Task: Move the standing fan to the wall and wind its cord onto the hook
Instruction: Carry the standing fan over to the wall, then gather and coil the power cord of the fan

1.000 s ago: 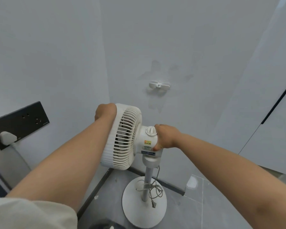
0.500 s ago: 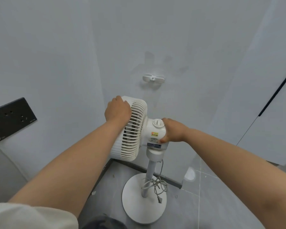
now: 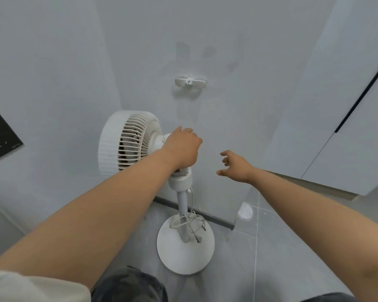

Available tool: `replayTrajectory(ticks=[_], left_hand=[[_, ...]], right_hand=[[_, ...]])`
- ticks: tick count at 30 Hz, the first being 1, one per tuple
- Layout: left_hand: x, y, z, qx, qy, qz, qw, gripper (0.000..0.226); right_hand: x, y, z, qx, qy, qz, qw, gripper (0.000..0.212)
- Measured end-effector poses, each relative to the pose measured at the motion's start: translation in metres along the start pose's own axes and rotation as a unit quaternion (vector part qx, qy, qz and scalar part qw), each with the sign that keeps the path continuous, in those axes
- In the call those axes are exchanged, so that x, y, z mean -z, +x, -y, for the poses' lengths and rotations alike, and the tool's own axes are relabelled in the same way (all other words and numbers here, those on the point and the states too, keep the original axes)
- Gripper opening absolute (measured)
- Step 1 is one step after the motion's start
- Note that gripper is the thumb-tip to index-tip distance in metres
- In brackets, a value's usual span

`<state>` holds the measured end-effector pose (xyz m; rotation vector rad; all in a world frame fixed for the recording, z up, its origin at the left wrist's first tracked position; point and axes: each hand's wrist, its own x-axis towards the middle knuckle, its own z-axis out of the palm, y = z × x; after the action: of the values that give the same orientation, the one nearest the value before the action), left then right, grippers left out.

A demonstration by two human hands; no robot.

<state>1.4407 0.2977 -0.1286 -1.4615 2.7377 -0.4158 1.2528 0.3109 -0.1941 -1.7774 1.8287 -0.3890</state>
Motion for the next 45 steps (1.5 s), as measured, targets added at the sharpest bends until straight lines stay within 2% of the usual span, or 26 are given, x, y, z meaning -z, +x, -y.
replayTrajectory(ticks=[2,5,10,13,18,20,23,25,30,31,33,35,37,42,45], left_hand=[[-0.01,-0.005,-0.007,0.009,-0.021,0.0,1.0,0.025],[-0.032,-0.012,-0.013,0.014,-0.015,0.014,1.0,0.038],[-0.05,-0.018,-0.032,-0.025,-0.021,-0.031,0.999,0.054],[-0.06,-0.023,-0.039,-0.013,-0.011,-0.051,0.999,0.066],[-0.088,-0.042,-0.035,-0.032,0.028,-0.123,0.991,0.075],[-0.1,-0.049,-0.027,-0.079,0.033,-0.146,0.986,0.068],[-0.114,-0.058,-0.02,-0.164,0.014,-0.155,0.974,0.043],[-0.122,-0.059,-0.019,-0.179,-0.017,-0.154,0.972,0.028],[-0.124,-0.053,-0.029,-0.107,-0.124,-0.097,0.982,0.02],[-0.124,-0.052,-0.031,-0.08,-0.158,-0.096,0.98,0.017],[-0.124,-0.046,-0.035,0.025,-0.228,-0.049,0.972,0.026],[-0.126,-0.038,-0.038,0.136,-0.339,-0.016,0.931,0.034],[-0.125,-0.032,-0.04,0.2,-0.423,-0.005,0.884,0.038],[-0.125,-0.029,-0.04,0.196,-0.421,0.006,0.886,0.039],[-0.126,-0.029,-0.039,0.192,-0.42,0.006,0.887,0.04]], right_hand=[[-0.011,-0.003,-0.01,-0.017,-0.003,0.015,1.0,0.066],[-0.031,-0.004,-0.022,-0.035,0.008,0.037,0.999,0.058],[-0.066,-0.001,-0.037,-0.056,0.022,0.074,0.995,0.051],[-0.081,0.002,-0.048,-0.076,0.025,0.091,0.993,0.048],[-0.101,0.003,-0.057,-0.116,0.095,0.102,0.983,0.045],[-0.108,0.005,-0.055,-0.125,0.125,0.115,0.978,0.044],[-0.114,0.009,-0.048,-0.14,0.166,0.132,0.967,0.045],[-0.118,0.013,-0.043,-0.14,0.175,0.14,0.964,0.047],[-0.127,0.022,-0.035,-0.141,0.17,0.162,0.962,0.06],[-0.128,0.024,-0.034,-0.14,0.171,0.169,0.961,0.061],[-0.131,0.027,-0.033,-0.14,0.185,0.172,0.957,0.058],[-0.133,0.029,-0.033,-0.148,0.216,0.159,0.952,0.047],[-0.133,0.031,-0.034,-0.157,0.234,0.156,0.947,0.035],[-0.129,0.028,-0.036,-0.177,0.28,0.187,0.925,0.028],[-0.129,0.025,-0.04,-0.158,0.258,0.234,0.924,0.025]])
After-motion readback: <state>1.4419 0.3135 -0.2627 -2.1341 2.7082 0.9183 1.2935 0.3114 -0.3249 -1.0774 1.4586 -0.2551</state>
